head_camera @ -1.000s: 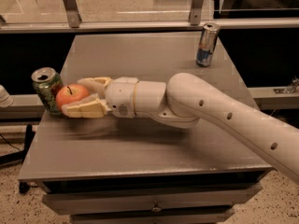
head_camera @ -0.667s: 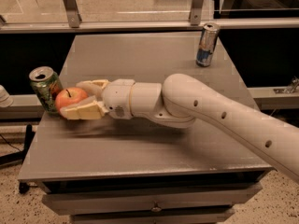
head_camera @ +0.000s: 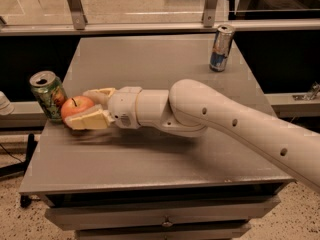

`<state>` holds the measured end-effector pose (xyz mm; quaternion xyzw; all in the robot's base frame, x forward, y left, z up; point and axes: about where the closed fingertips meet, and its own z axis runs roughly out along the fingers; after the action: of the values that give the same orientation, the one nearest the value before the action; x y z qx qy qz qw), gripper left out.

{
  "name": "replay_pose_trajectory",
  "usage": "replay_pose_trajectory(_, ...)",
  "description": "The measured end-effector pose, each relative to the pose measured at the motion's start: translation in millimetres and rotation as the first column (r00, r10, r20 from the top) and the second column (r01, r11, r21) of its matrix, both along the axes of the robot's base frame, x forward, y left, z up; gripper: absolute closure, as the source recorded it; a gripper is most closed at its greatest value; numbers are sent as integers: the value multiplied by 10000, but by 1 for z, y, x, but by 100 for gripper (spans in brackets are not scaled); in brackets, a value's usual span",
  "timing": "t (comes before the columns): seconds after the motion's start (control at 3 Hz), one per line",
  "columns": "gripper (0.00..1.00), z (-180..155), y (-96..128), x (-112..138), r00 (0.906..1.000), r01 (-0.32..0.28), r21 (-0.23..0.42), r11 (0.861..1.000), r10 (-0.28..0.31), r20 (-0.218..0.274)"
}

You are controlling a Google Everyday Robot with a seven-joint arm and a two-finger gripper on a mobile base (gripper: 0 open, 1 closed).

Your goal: Move apple near green can

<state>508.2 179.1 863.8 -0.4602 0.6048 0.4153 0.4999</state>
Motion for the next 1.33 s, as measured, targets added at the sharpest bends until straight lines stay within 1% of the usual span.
replay_pose_trajectory(0.67,14,-5,-1,1,9997,225,-137,9997,-226,-86)
replay_pose_trajectory(1.0,0,-4,-5,0,9993,350,-150,9993,-352,-86)
replay_pose_trajectory(1.33,0,-2,-16,1,9983,578,-201,9981,-579,-65)
